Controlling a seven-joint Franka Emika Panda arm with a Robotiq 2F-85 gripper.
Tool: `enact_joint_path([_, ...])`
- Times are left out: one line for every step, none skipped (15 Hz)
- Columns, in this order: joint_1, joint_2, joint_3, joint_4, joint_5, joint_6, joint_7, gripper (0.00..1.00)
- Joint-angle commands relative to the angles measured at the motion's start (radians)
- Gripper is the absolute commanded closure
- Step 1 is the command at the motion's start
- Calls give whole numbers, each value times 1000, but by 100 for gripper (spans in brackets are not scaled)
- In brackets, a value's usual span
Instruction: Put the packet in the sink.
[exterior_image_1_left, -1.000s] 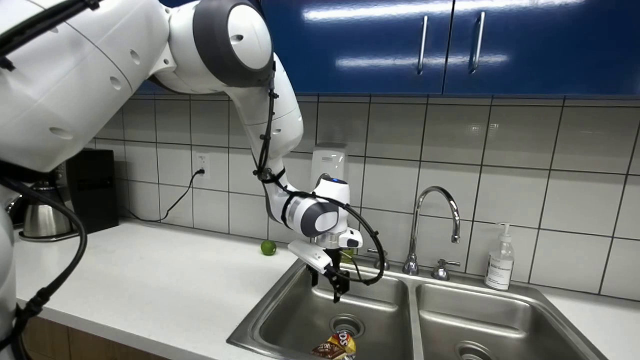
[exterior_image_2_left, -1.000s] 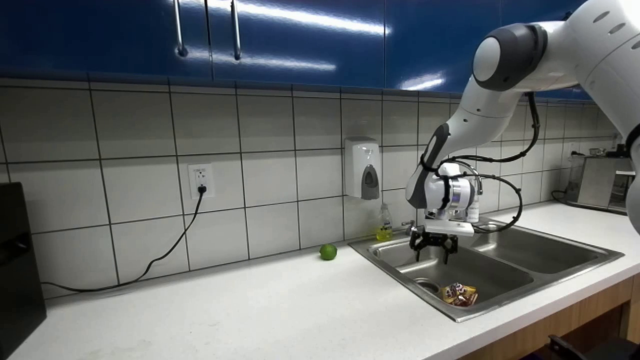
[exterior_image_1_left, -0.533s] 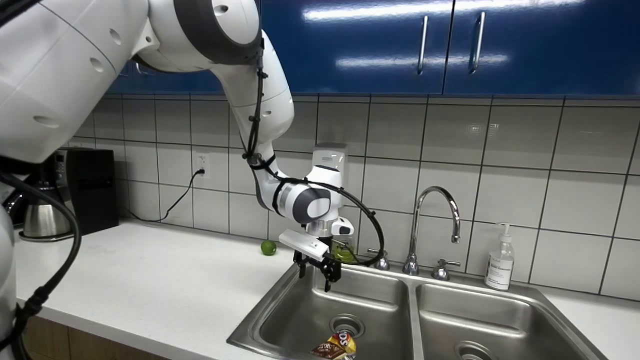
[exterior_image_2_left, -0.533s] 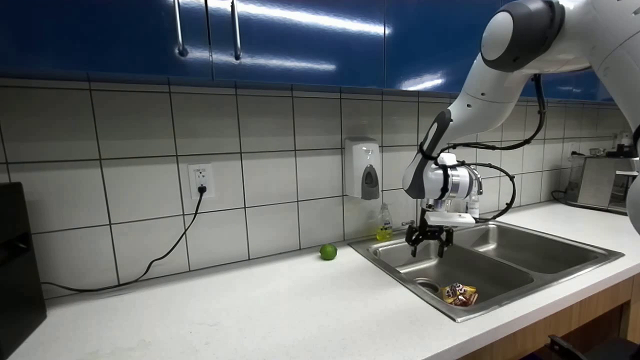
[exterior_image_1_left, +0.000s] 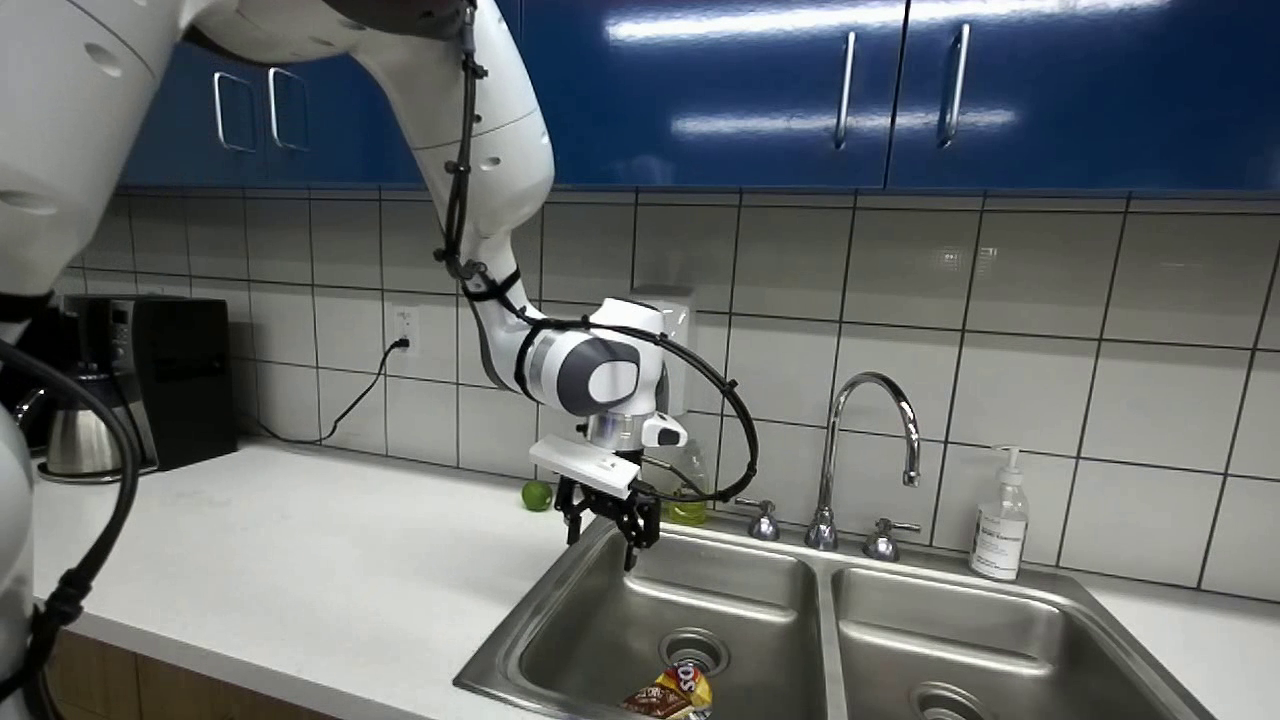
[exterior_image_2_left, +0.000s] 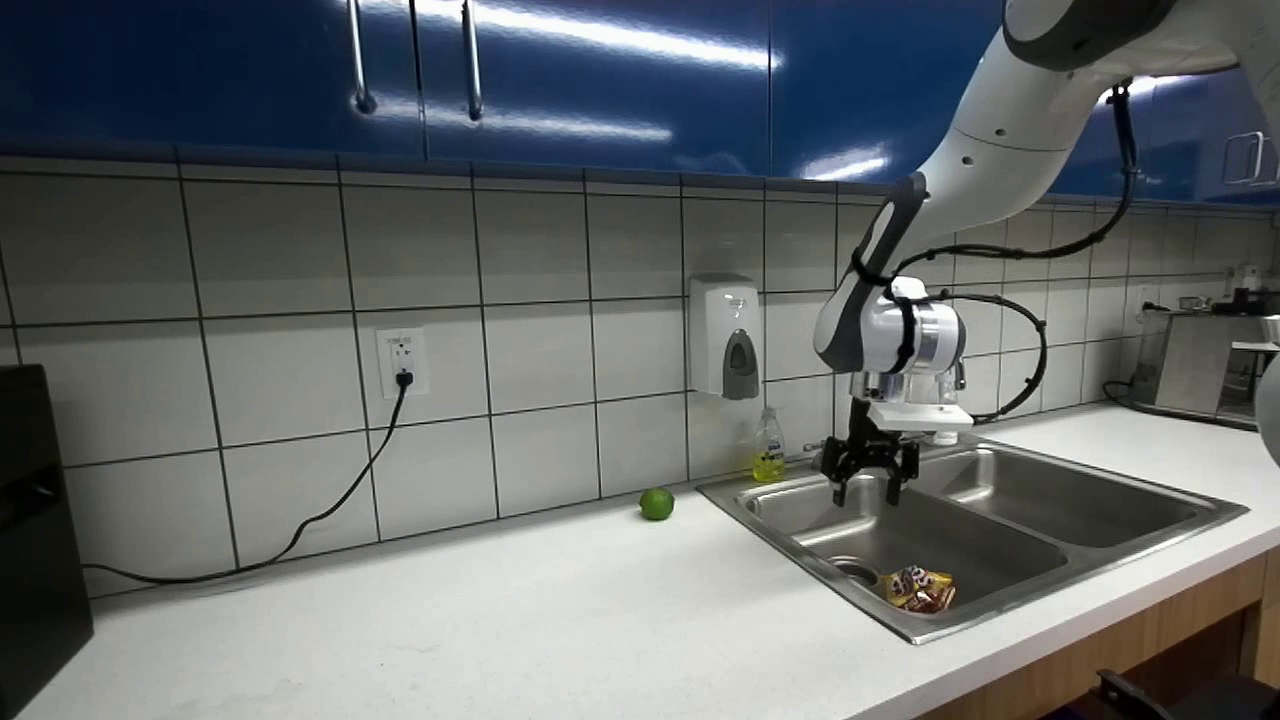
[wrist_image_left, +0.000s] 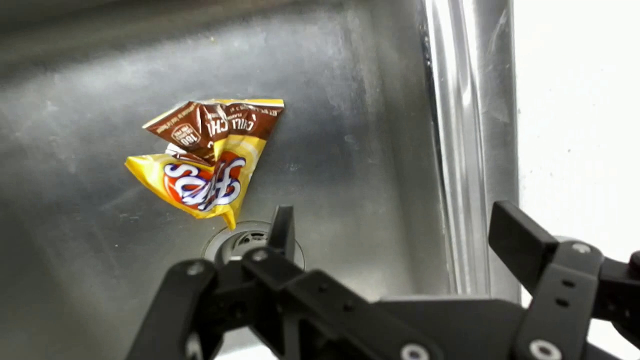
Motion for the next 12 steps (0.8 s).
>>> enact_joint_path([5, -127, 4, -112, 5, -56, -61, 0])
enact_joint_path([10, -150, 3, -131, 8, -73, -70, 0])
enact_joint_path([13, -176, 5, -153, 21, -82, -85, 0])
enact_joint_path([14, -201, 6, -174, 36, -91, -104, 0])
enact_joint_path([18, -227, 5, -196, 52, -97, -120, 0])
enact_joint_path([22, -254, 4, -216, 71, -105, -138, 0])
enact_joint_path([27, -283, 3, -238, 95, -115, -158, 0])
enact_joint_path([34, -310, -2, -258, 115, -124, -177, 0])
enact_joint_path([42, -338, -5, -278, 141, -135, -196, 0])
enact_joint_path([51, -364, -12, -295, 159, -148, -211, 0])
enact_joint_path([60, -387, -20, -310, 168, -159, -221, 0])
enact_joint_path([69, -410, -29, -321, 175, -177, -233, 0])
